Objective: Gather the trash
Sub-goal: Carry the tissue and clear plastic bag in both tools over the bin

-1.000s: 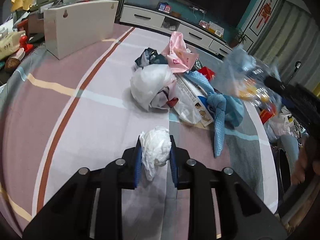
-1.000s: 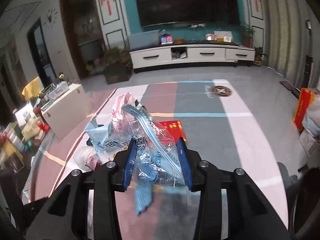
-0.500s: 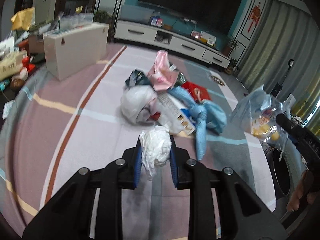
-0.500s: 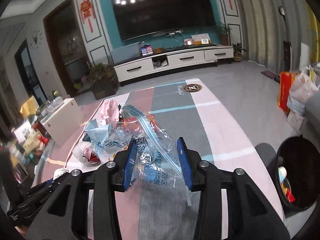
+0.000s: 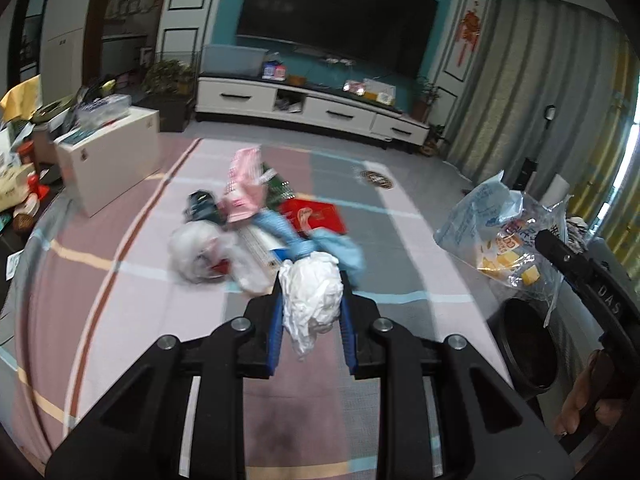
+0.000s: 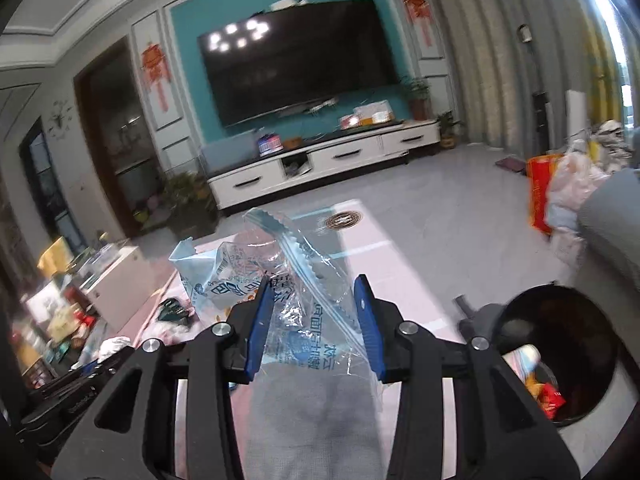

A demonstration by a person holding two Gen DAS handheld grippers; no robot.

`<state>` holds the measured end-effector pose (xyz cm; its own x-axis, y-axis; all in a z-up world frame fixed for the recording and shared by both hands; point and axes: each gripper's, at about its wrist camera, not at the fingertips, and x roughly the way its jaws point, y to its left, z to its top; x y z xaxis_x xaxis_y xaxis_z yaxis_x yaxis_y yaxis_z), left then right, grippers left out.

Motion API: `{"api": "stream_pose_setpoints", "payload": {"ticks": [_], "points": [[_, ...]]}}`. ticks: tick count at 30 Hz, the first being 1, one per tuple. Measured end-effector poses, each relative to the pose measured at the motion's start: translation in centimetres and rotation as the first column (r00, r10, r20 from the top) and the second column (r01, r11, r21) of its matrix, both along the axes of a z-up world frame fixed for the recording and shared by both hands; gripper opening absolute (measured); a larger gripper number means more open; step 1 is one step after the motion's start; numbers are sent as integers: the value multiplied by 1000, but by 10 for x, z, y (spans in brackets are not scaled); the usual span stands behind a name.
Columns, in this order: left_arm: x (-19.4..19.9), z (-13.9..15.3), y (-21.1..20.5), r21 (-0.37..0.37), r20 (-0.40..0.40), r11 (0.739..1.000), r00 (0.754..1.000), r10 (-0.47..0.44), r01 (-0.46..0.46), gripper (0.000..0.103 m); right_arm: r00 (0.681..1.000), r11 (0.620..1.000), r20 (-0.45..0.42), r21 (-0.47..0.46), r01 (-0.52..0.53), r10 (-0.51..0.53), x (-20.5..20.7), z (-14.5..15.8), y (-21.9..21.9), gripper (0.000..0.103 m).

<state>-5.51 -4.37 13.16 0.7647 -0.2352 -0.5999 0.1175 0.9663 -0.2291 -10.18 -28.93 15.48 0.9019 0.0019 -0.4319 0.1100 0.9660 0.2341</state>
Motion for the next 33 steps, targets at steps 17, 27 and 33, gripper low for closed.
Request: {"api": "stream_pose_setpoints", "payload": {"ticks": [17,27,33], "points": [[-28,31,-138,47,70,960,958,-277,274,26,967,970,89,68,234,-240,-61,12,-83,42],[-35,14,-218,61,27,901,902,-432,429,26,898,893,35,130,430,-438,-89,-10,-148,42],[-39,1,-257,74,0,865,867,-498,496,26,854,835,-35,193,515,-518,-101,-35,-185,42]]}}
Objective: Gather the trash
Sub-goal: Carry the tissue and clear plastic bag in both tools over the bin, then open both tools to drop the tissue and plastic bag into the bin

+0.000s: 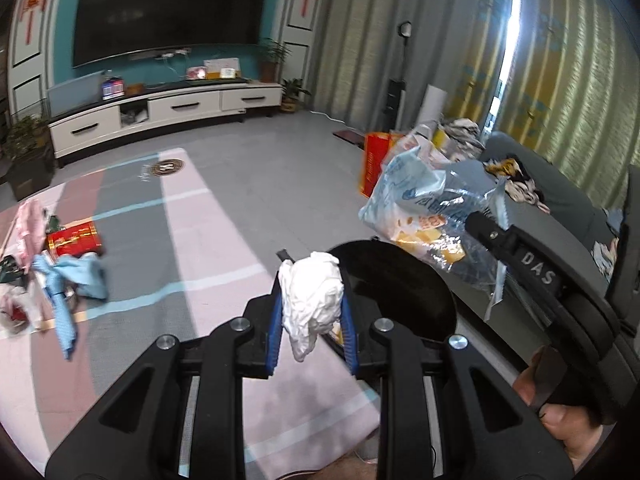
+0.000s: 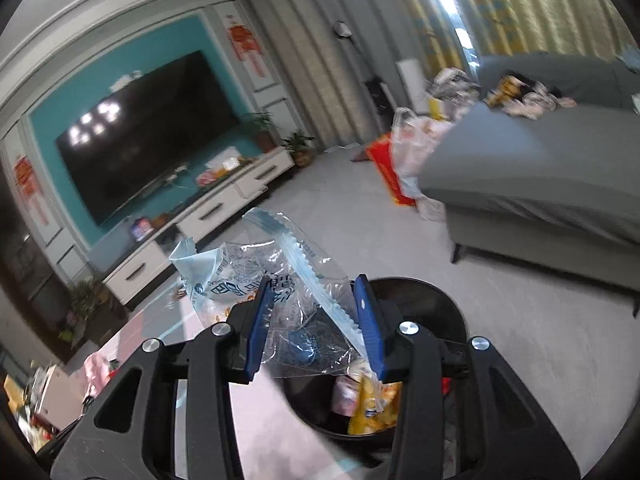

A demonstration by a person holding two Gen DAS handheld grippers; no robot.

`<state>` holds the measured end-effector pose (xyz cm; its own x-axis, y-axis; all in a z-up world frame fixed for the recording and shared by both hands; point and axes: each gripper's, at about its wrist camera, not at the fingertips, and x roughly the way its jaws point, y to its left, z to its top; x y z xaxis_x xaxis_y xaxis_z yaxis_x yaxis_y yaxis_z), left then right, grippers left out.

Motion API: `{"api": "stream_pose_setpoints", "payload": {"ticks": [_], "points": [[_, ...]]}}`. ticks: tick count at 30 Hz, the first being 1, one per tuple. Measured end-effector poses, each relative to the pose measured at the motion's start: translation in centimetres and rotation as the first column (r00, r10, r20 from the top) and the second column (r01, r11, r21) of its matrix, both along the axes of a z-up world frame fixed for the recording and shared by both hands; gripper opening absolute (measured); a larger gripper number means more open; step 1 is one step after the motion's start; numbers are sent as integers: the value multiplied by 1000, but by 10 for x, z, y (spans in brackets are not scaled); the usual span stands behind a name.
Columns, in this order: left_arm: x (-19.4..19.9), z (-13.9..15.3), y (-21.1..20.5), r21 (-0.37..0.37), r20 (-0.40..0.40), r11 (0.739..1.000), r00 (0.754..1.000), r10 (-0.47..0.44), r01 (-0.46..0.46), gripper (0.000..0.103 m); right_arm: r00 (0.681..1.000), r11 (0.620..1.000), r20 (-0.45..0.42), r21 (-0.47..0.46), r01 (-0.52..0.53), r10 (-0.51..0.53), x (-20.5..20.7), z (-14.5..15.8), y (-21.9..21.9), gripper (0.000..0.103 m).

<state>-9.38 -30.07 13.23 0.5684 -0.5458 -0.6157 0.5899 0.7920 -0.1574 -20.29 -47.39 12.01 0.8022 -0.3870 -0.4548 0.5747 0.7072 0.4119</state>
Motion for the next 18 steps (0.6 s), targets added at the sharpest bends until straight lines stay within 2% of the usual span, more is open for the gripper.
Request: {"api": "stream_pose_setpoints", "payload": {"ticks": [9,18], "points": [[11,-22,-39,8,-63,997,995,-77,78,26,993,994,-94,75,80,-72,2,-33,-32,42],[42,-56,-75,-29,-184,988,971,-153,150,26,982,985,-172,138,104,-79,12,-59,-51,42]]}}
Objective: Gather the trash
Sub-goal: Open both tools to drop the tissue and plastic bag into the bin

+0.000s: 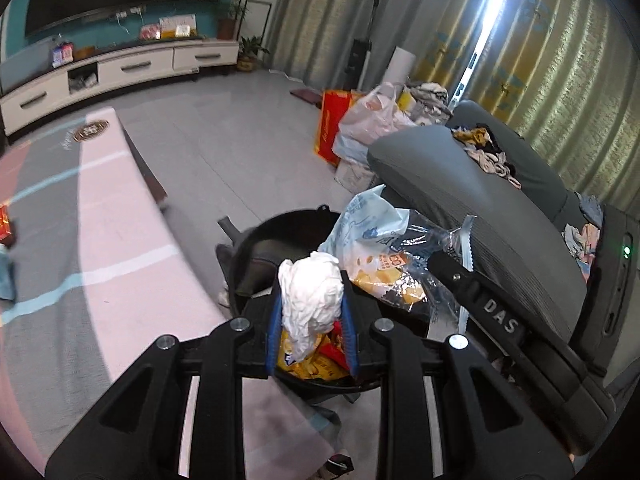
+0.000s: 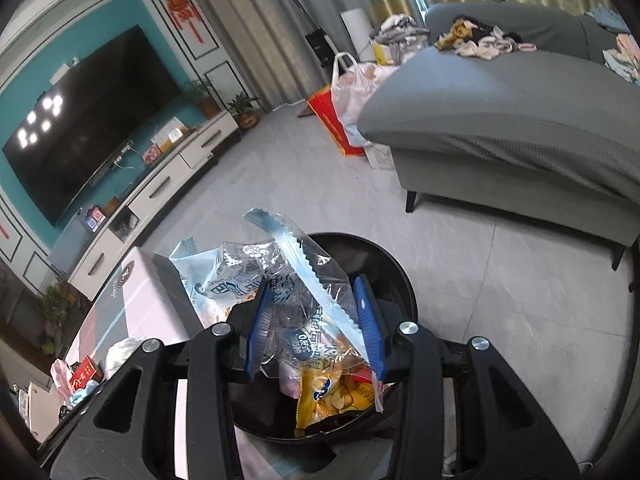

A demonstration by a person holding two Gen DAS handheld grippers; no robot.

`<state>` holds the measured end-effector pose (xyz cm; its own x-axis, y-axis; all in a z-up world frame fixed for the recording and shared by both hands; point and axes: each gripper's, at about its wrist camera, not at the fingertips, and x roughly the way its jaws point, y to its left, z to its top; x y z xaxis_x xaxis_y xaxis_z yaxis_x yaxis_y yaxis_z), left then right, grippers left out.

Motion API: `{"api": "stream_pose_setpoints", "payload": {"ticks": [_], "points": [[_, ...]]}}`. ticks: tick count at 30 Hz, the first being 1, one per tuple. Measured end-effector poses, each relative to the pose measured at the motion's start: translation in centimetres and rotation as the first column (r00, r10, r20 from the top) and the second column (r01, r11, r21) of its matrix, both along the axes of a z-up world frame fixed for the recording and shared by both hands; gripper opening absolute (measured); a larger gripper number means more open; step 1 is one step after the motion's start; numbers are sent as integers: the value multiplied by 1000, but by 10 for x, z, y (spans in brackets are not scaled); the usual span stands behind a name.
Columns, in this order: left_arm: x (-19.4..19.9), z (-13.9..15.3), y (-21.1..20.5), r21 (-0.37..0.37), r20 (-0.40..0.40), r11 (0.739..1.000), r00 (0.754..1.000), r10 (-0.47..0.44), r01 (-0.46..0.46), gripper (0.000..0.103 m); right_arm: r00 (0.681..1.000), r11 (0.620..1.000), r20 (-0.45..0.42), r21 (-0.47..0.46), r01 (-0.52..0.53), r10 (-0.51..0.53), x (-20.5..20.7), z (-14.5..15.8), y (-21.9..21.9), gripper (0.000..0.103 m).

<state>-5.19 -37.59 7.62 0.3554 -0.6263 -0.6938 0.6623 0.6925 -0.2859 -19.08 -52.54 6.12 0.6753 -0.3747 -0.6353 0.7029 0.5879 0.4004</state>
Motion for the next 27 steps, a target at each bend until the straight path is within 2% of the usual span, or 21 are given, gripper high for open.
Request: {"api": "stream_pose_setpoints", "payload": {"ticks": [4,7,14,16,19,20,21,24,27], "points": [[16,-22,-11,-12,-94,1000,995,-26,25,26,999,1000,-43,18,18,-18,3,-10,-6,42],[25,-38,-19,-9,-134,999,990,-37,36,26,996,999,-88,26,34,-32,7,-18,-10,42],[29,-60,-35,8,-192,997,979,-72,75,28,989,998,-147,43,40,-33,16,-31,-15,43],[29,-64,-37,11,-200,997,978,-66,70,30,988,998,-153,52,41,-33,16,-33,-15,47],[28,-64,-35,14,-203,998,978,-54,59,41,987,996,-154,73,51,-39,13,-34,-16,53],[27,-62,-34,9,-197,998,979,-52,55,53,988,995,-146,78,55,-43,11,-33,-17,56],[26,-59,-31,7,-186,999,981,-47,49,61,989,995,-139,82,61,-49,10,-32,-17,64],[23,-48,-22,29,-124,999,992,-14,18,77,992,994,-110,82,77,-67,6,-27,-15,80],[23,-31,-2,36,-57,999,998,28,-26,88,994,994,-84,76,79,-72,6,-22,-12,87]]}}
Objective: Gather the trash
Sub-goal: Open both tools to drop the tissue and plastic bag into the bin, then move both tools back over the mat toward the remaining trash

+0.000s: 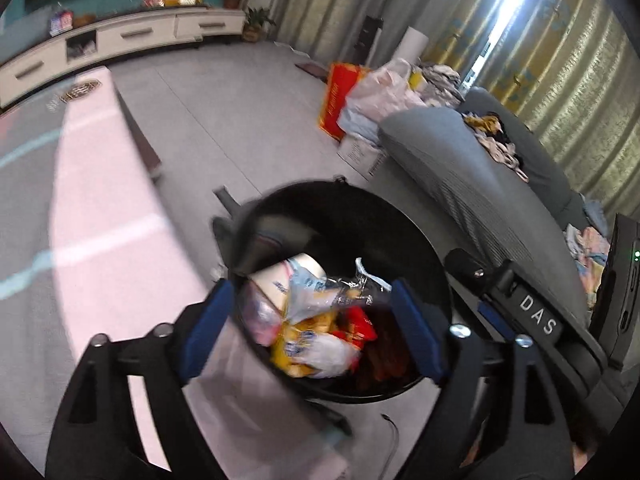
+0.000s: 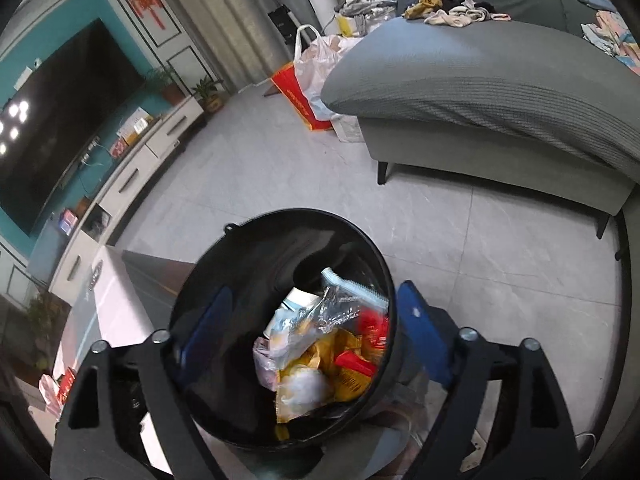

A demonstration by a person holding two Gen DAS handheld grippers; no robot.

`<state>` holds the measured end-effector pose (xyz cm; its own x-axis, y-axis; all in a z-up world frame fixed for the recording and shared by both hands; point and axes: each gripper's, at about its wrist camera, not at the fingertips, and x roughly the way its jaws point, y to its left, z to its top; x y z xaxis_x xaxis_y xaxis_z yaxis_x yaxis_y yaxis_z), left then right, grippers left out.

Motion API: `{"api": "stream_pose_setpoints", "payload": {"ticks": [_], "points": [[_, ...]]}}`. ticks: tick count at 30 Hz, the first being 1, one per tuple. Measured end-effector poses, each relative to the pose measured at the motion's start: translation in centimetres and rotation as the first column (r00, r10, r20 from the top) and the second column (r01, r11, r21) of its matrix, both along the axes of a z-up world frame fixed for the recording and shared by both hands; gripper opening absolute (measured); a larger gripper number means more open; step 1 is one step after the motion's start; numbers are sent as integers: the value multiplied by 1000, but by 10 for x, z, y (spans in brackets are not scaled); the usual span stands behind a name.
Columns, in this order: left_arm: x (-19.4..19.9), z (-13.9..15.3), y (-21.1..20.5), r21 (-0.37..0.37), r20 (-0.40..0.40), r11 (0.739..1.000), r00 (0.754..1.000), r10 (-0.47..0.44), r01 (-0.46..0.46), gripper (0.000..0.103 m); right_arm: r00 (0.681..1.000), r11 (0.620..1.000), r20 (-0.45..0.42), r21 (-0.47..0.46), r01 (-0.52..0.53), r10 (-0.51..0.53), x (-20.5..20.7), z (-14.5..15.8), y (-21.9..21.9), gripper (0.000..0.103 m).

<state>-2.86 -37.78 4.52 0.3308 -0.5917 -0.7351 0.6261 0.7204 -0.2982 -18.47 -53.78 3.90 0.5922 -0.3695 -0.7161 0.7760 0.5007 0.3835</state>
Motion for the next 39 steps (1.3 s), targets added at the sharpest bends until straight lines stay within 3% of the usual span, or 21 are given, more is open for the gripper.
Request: {"api": "stream_pose_setpoints", "payload": {"ticks": [6,12,18,21,25,28,35,39], "points": [[5,35,52,-22,101,993,988,114,-112,99,1000,999,10,-40,-16,16,11,12,14,96],[14,67,124,-50,172,964,948,267,-262,100,997,989,52,-134,-54,61,25,35,43,100],[20,81,209,-44,215,909,884,414,-415,100,977,957,100,-239,-162,190,48,59,85,100],[21,79,257,-40,223,849,824,521,-526,100,962,937,118,-285,-203,245,62,67,110,100],[20,72,307,-32,203,803,783,588,-595,100,915,886,115,-322,-334,387,88,70,152,100],[21,69,336,-3,221,772,753,620,-635,100,870,827,41,-335,-451,491,110,67,183,100],[41,76,396,26,279,714,691,667,-699,100,779,706,-54,-388,-593,625,137,58,246,100],[58,65,433,-19,220,661,641,735,-750,100,731,653,-81,-390,-649,678,145,48,275,100]]}}
